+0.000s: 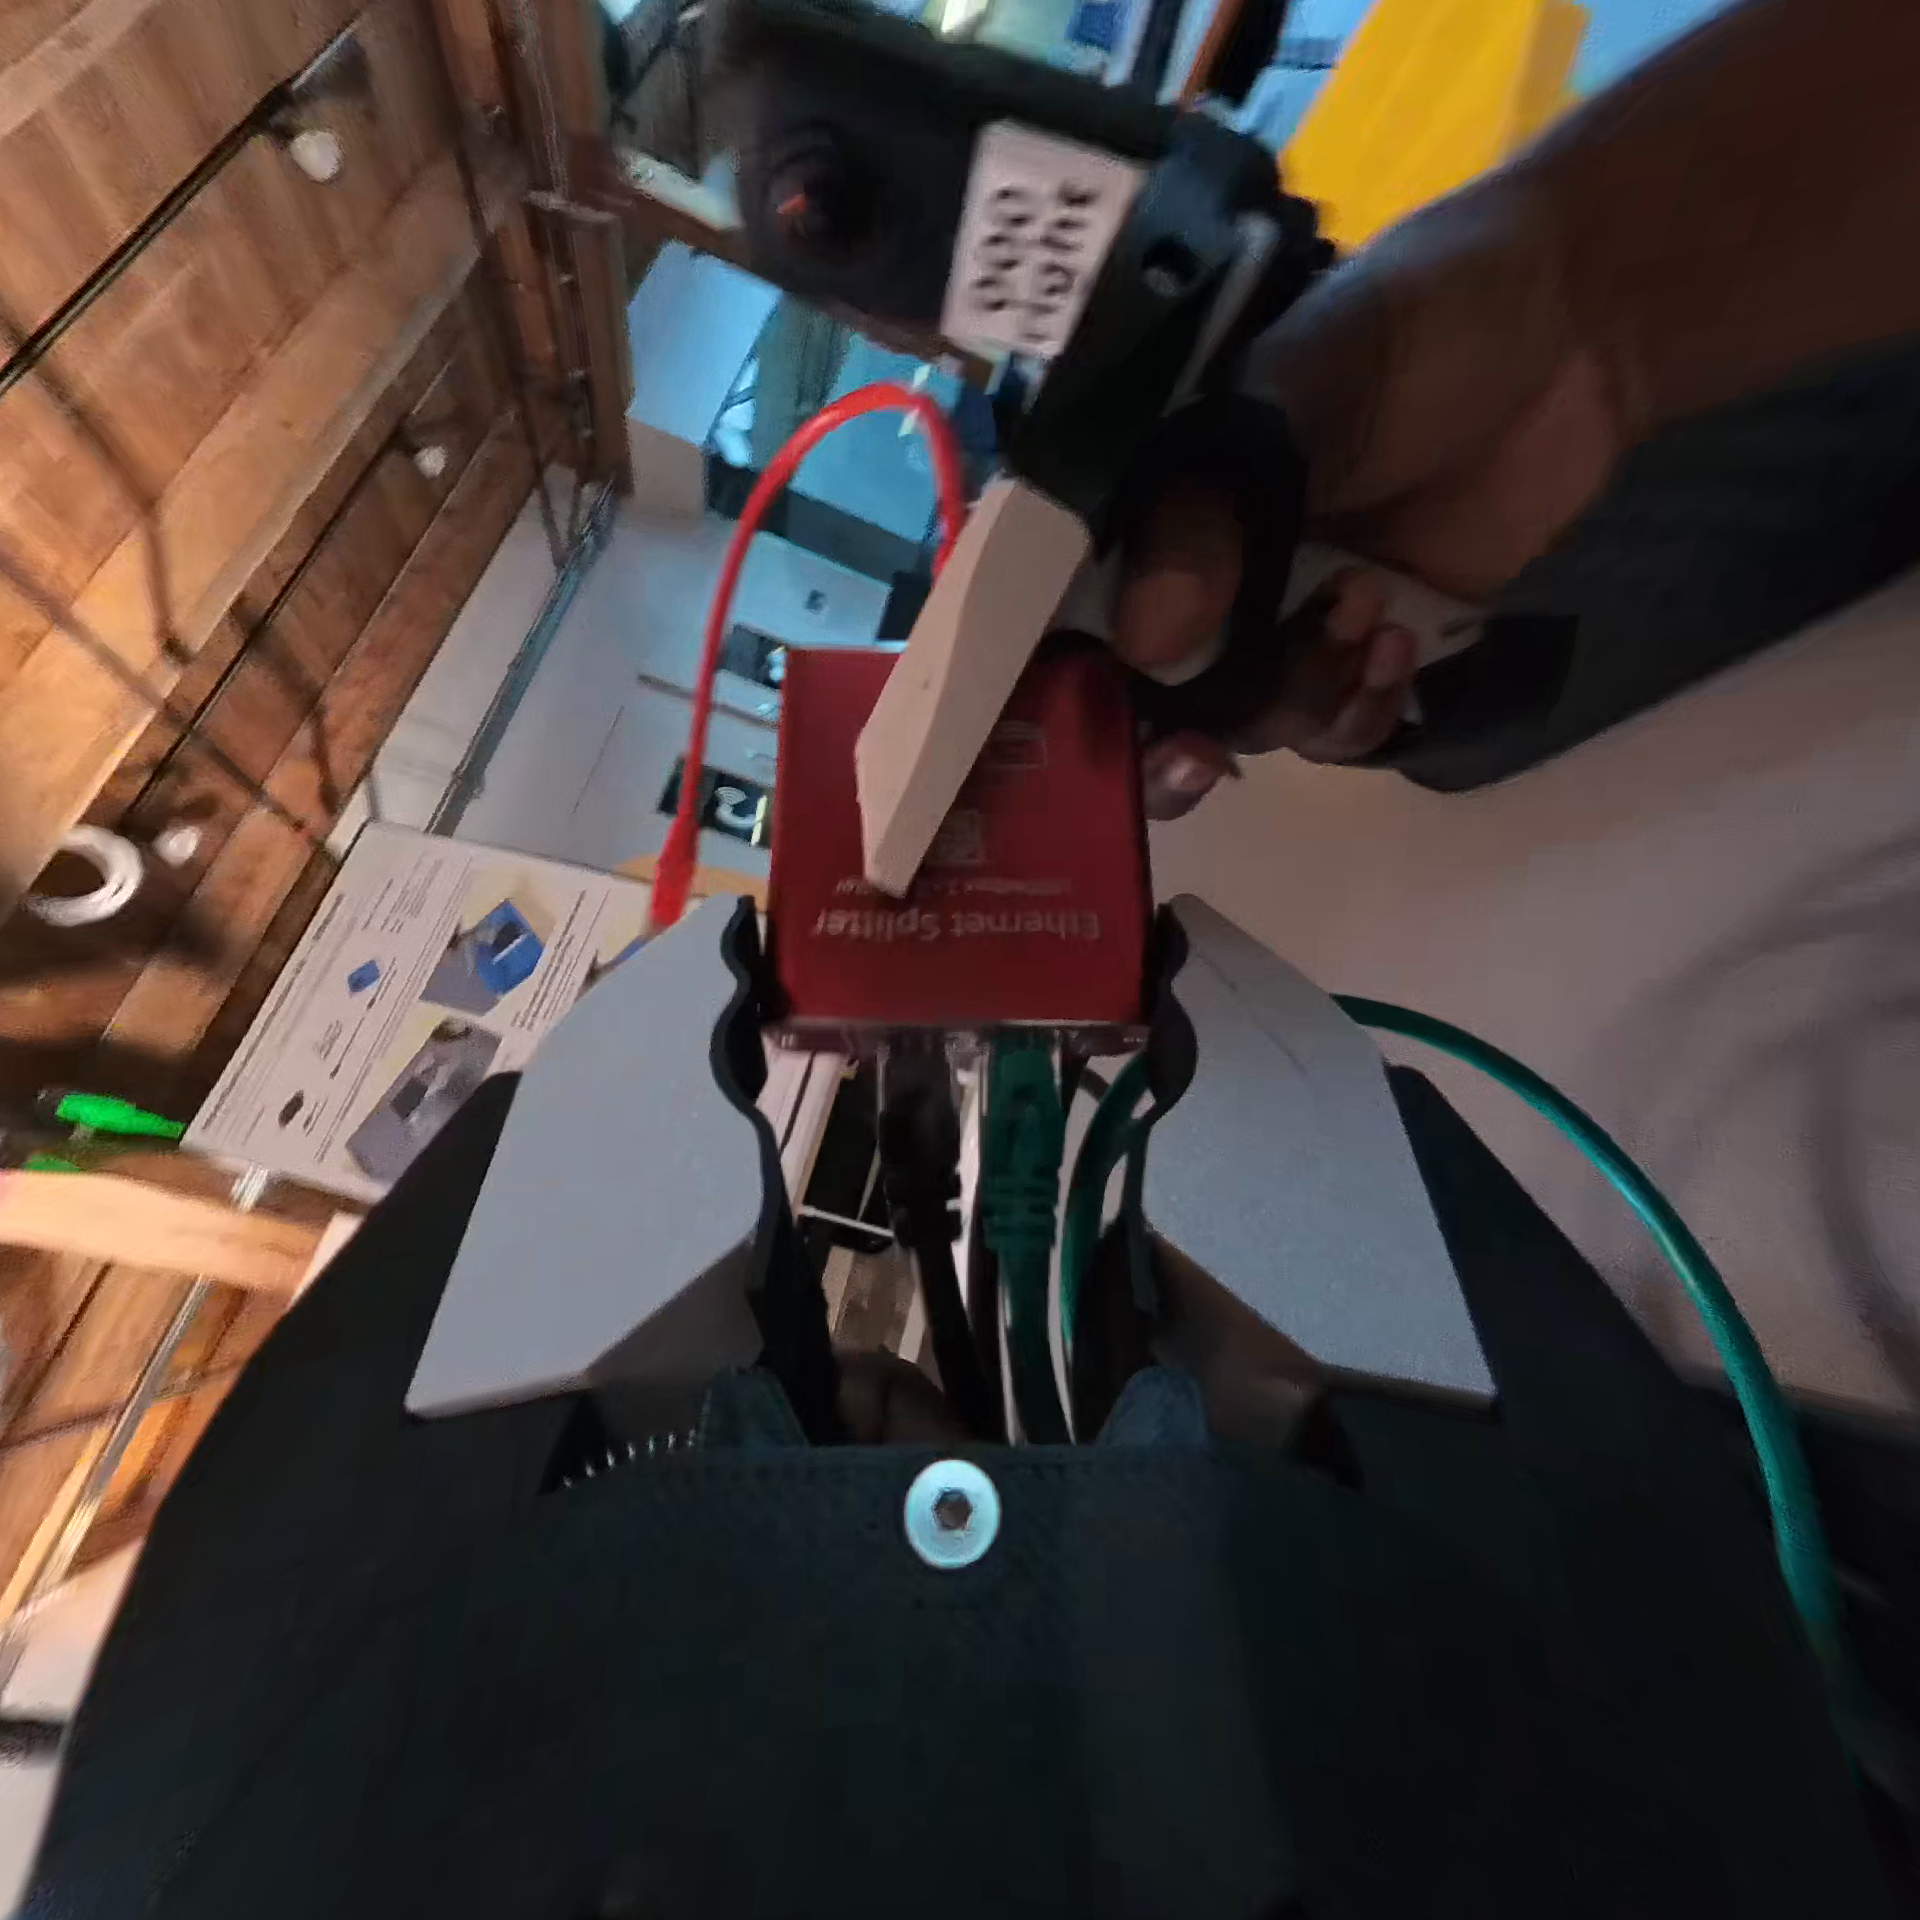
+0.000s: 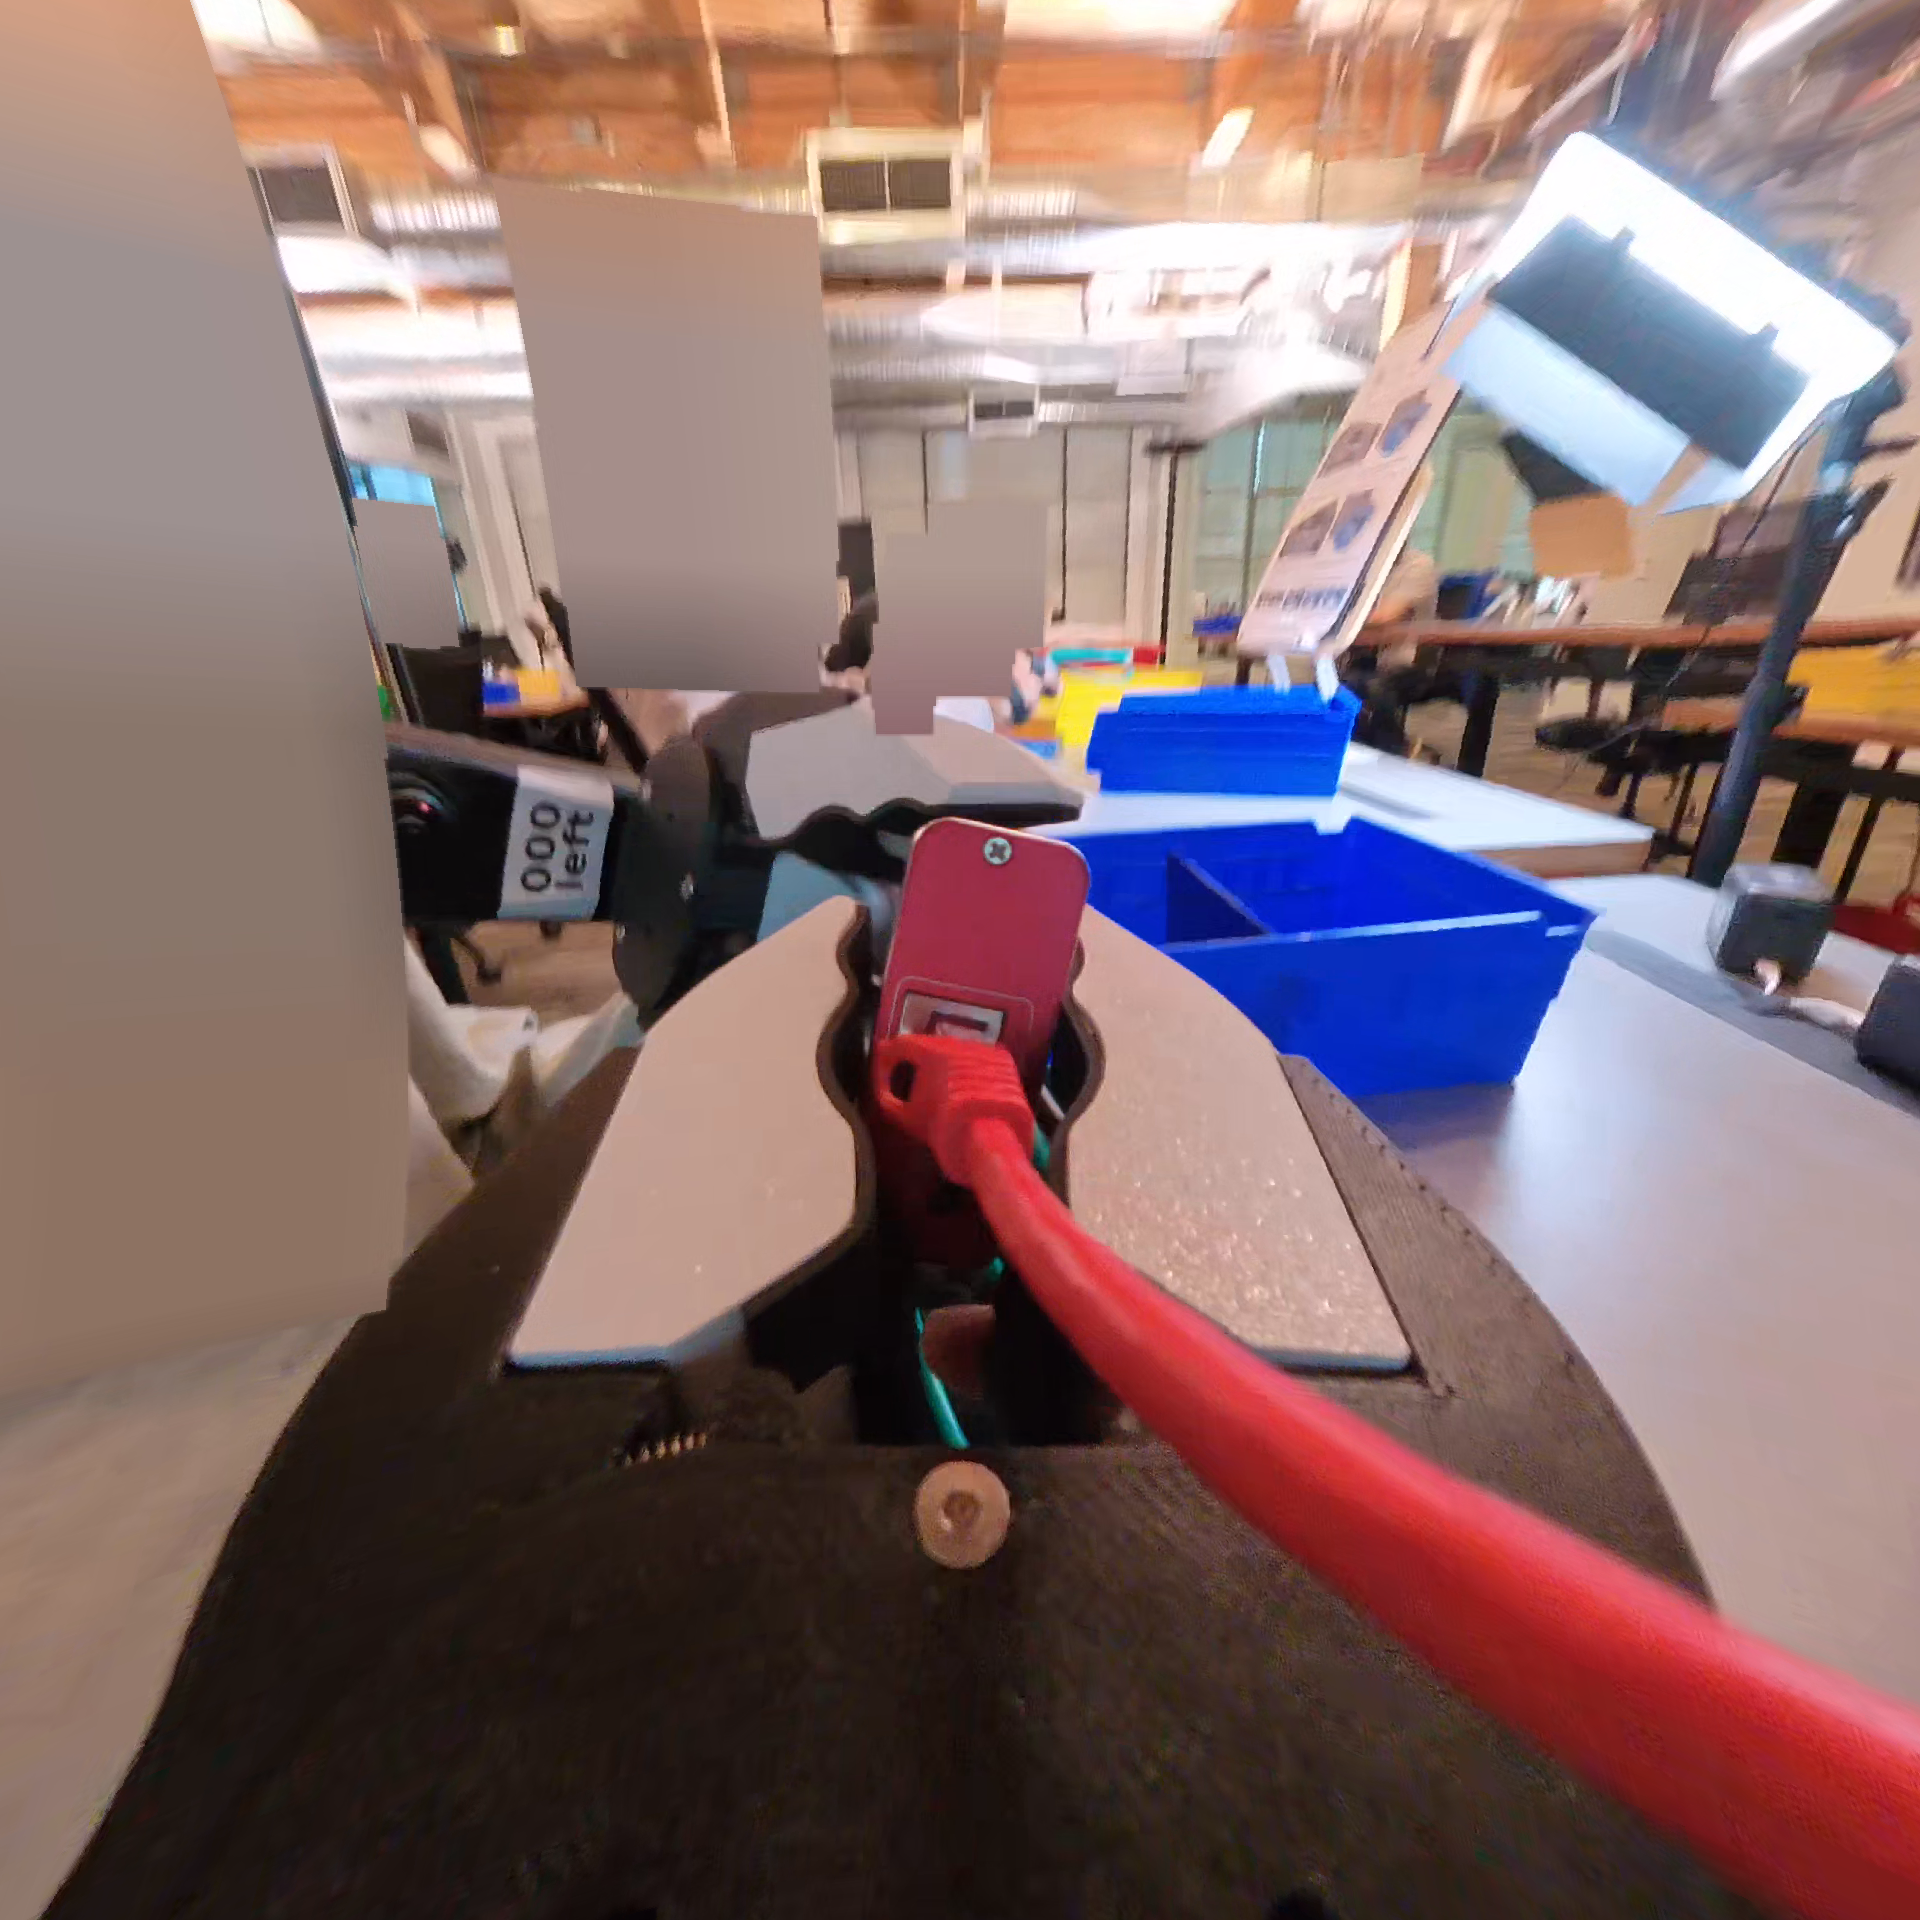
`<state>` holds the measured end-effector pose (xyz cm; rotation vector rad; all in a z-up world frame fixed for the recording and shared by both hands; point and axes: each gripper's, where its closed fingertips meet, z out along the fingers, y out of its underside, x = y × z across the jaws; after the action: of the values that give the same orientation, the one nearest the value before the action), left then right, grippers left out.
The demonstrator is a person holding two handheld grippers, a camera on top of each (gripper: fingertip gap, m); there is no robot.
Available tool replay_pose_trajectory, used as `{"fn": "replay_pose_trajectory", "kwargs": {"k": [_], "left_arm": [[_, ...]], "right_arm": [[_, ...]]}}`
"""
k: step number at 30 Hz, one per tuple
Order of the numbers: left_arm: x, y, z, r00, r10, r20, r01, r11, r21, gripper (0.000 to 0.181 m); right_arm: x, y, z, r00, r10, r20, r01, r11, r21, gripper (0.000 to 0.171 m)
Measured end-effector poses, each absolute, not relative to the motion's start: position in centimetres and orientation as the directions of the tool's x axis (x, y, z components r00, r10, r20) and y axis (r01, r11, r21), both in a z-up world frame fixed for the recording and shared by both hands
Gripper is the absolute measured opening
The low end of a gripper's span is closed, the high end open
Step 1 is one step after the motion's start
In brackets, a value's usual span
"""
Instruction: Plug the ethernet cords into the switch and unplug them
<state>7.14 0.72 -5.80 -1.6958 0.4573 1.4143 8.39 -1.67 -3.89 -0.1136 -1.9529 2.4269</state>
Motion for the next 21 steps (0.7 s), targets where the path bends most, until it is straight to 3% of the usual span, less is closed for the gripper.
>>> {"fn": "replay_pose_trajectory", "kwargs": {"k": [3, 5, 7, 9, 11, 13, 17, 21], "left_arm": [[7.6, -0.2, -3.0, 0.32, 0.464, -0.826, -0.731, -0.433, -0.527, 0.086], [9.3, -1.8, 0.7, 0.366, 0.675, -0.641, -0.772, -0.165, -0.614, 0.075], [11.0, -2.9, 2.7, 0.559, 0.722, -0.408, -0.721, 0.18, -0.669, 0.061], [10.5, -1.8, 2.0, 0.785, 0.59, -0.19, -0.489, 0.402, -0.774, 0.056], [9.3, 1.2, -0.4, 0.928, 0.373, 0.017, -0.17, 0.463, -0.87, 0.059], [8.1, 3.1, -2.5, 0.949, 0.228, 0.218, 0.08, 0.494, -0.866, 0.066], [6.8, 4.4, -4.2, 0.929, 0.142, 0.343, 0.212, 0.553, -0.805, 0.066], [6.4, 2.5, -3.5, 0.93, 0.098, 0.354, 0.209, 0.65, -0.73, 0.035]], "right_arm": [[7.1, 0.2, -2.5, -0.991, 0.111, -0.075, 0.028, -0.378, -0.926, 0.03], [5.7, 2.0, -1.8, -0.977, 0.174, -0.12, 0.024, -0.472, -0.881, 0.03], [4.5, 3.9, -1.3, -0.958, 0.24, -0.16, 0.001, -0.554, -0.832, 0.03], [4.1, 5.4, -0.6, -0.948, 0.26, -0.184, -0.02, -0.625, -0.781, 0.03], [4.5, 6.4, 0.2, -0.954, 0.221, -0.201, -0.008, -0.691, -0.723, 0.03], [5.1, 6.7, 0.8, -0.964, 0.159, -0.212, 0.028, -0.734, -0.679, 0.03], [6.0, 4.6, 0.5, -0.967, 0.009, -0.256, 0.174, -0.711, -0.682, 0.03], [5.6, 2.0, -1.1, -0.939, -0.051, -0.339, 0.298, -0.613, -0.732, 0.031]]}}
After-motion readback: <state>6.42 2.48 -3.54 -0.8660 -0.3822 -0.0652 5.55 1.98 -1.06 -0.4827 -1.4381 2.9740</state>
